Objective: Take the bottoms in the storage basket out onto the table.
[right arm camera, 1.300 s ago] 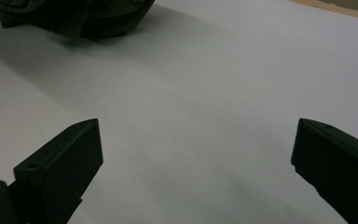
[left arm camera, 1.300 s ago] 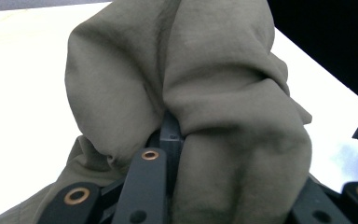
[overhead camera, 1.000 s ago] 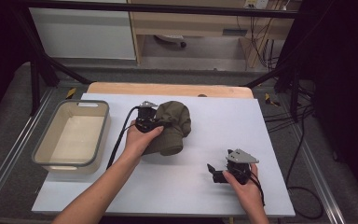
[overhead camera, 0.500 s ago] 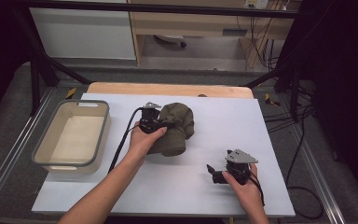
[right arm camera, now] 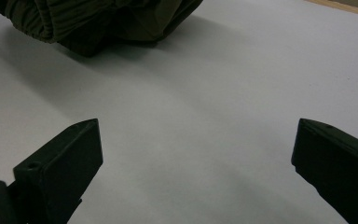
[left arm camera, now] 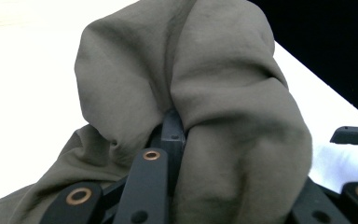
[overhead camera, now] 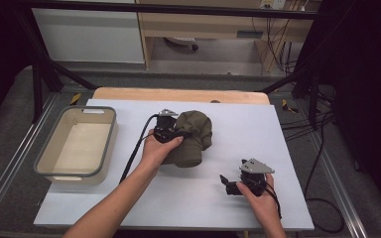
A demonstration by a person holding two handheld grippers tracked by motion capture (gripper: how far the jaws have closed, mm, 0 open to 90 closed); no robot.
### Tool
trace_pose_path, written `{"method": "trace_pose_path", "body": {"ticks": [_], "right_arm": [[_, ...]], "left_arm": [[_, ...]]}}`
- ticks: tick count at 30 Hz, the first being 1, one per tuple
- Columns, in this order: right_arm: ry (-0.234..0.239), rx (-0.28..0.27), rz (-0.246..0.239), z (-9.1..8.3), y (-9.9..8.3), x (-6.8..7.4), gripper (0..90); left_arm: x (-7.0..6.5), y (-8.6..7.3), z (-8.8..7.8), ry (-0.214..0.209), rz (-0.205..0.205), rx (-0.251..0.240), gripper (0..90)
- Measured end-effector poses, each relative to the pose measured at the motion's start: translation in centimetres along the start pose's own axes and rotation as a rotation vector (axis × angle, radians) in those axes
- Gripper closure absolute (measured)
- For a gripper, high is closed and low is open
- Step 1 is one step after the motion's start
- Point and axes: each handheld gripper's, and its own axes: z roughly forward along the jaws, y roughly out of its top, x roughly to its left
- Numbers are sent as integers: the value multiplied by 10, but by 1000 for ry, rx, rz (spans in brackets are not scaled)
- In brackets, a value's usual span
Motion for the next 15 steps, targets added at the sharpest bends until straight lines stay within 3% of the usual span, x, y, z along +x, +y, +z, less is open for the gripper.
{"method": "trace_pose_path", "body": {"ticks": [7,15], "right_arm": [[0,-1,7,-1,0,-1,25],[-1,-3,6,-1,0,-1,25]], "left_arm": [[-11,2,7,-17,18,6,725],[-17,2,9,-3,49,11,682]]}}
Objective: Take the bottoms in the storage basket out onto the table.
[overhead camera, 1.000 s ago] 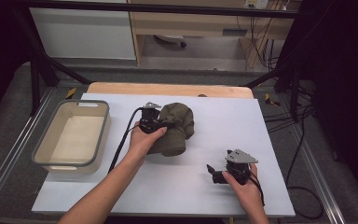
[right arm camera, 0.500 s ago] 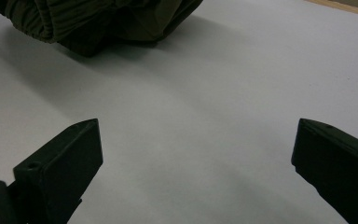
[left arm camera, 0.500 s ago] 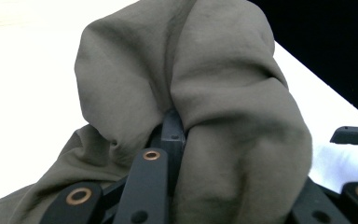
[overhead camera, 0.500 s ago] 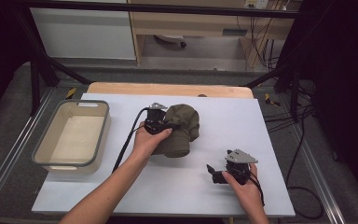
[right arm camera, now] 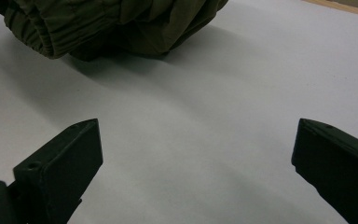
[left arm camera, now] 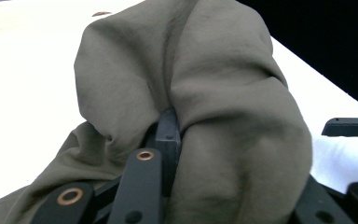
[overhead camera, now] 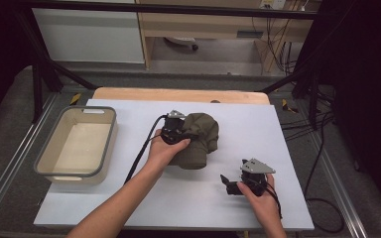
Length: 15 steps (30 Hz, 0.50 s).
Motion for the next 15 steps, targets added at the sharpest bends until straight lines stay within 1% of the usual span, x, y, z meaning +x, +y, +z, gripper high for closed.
{"method": "trace_pose_path", "body": {"ticks": [2,4,8,9,12,14,15], "right_arm": [[0,1,0,0,0,0,25],[-1,0,0,0,0,0,25],[0,2,-1,0,0,0,25],[-1,1,-1,0,0,0,24],[-3,-1,3,0,0,0,24],[-1,0,-1,0,0,0,23],[-2,2,-1,0,0,0,23]], "left_arm": [[-1,0,0,11,7,-11,633],[-3,0,0,22,12,-23,565],[-4,3,-3,53,20,-65,420],[-4,3,-3,54,27,-75,385],[-4,4,-6,80,39,-93,286],[-4,5,-9,75,35,-102,234],[-4,5,-9,70,27,-106,199]]}}
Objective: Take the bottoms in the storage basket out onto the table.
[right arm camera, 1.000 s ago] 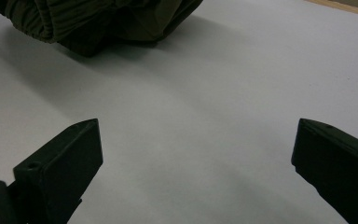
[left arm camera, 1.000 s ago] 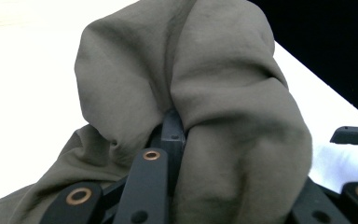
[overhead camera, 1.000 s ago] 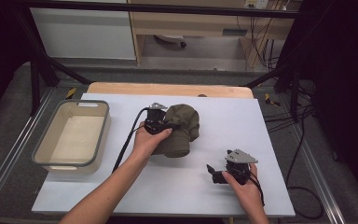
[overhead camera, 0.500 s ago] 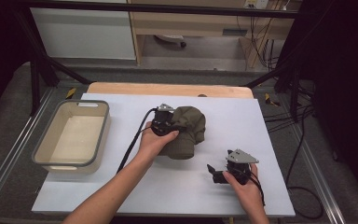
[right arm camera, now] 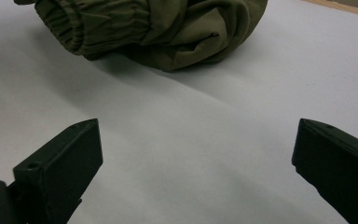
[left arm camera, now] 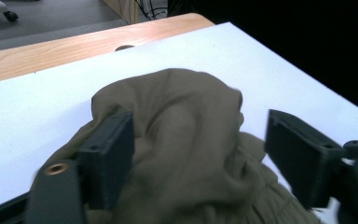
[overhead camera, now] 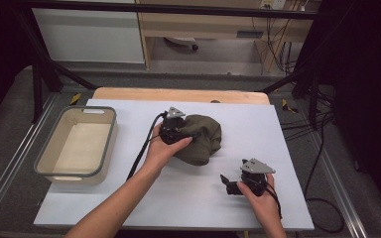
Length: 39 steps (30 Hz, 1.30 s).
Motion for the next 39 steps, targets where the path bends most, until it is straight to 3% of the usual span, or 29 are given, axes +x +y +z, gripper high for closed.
{"method": "trace_pose_path", "body": {"ticks": [8,17,30,39], "right_arm": [[-1,0,-3,0,0,1,23],[-5,-3,-2,-1,0,0,23],[-3,-3,2,-1,0,0,20],[-6,0,-3,-1,0,0,22]], "left_arm": [[-1,0,1,-7,-5,11,81],[-4,0,0,-20,-4,15,79],[-8,-3,-2,-40,31,21,82],[-13,-8,-7,-75,54,19,82]]}}
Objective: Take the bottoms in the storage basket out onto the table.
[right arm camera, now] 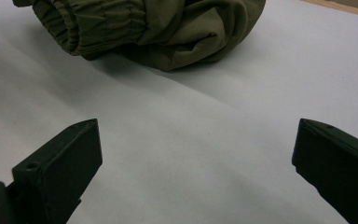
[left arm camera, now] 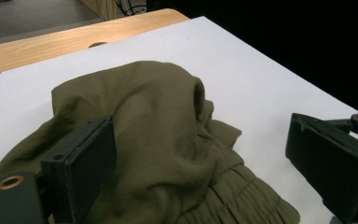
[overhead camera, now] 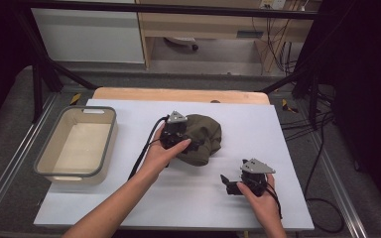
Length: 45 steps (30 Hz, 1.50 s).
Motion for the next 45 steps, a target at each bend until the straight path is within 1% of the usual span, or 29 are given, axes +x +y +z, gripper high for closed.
{"method": "trace_pose_path", "body": {"ticks": [5,12,22,25,27,30,31,32,33,36,38,45], "right_arm": [[-2,2,0,0,0,0,22],[4,3,0,1,0,1,22],[-1,8,0,1,0,1,22],[-1,8,-1,1,0,1,22],[1,8,0,1,0,1,22],[1,7,-1,1,0,1,22],[1,6,-1,1,0,1,22],[0,4,-2,1,0,1,22],[-1,2,-1,1,0,1,22],[-3,4,-3,1,0,1,22],[-4,7,-2,1,0,1,22],[-5,7,-3,1,0,0,23]], "left_arm": [[-4,-7,-6,-14,1,-6,83],[-2,-10,-13,-24,-6,-21,86],[2,-13,-23,-32,-16,-32,88],[3,-11,-27,-39,-27,-48,88],[2,-10,-30,-44,-21,-57,88],[1,-10,-33,-29,-1,-54,84],[1,-10,-33,-20,6,-51,82],[1,-11,-33,-2,17,-47,80],[1,-11,-34,4,17,-47,81],[3,-13,-35,-2,5,-52,79],[4,-14,-35,3,2,-50,77],[7,-16,-40,-5,-2,-56,78]]}}
